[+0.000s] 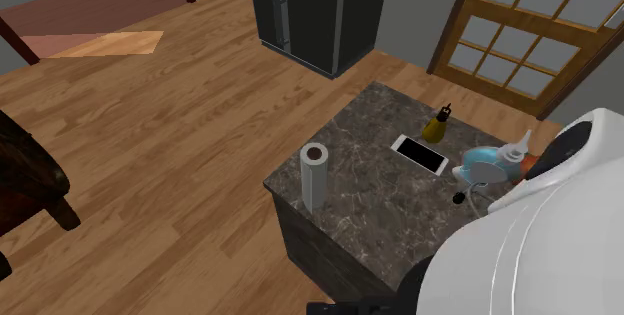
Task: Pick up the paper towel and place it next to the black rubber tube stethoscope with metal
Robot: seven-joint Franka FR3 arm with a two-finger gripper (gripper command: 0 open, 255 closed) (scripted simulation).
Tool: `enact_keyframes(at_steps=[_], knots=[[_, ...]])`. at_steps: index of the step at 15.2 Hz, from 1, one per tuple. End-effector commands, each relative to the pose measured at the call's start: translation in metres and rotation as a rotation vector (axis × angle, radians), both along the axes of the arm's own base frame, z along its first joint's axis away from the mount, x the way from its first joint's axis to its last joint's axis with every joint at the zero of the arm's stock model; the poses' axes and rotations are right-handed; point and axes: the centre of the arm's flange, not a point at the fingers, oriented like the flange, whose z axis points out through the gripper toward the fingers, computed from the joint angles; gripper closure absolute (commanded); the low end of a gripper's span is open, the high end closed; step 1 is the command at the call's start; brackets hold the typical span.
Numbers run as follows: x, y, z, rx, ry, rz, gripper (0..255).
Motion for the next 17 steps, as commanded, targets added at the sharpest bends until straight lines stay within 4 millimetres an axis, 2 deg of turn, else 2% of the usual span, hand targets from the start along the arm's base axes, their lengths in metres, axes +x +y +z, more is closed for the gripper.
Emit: enact_keyframes(at_steps=[1,17], knots=[[0.000,0.000,0.000,0.000,0.000,0.000,0],[0.190,0.026,-0.099,-0.047,0.032,0.056,0]])
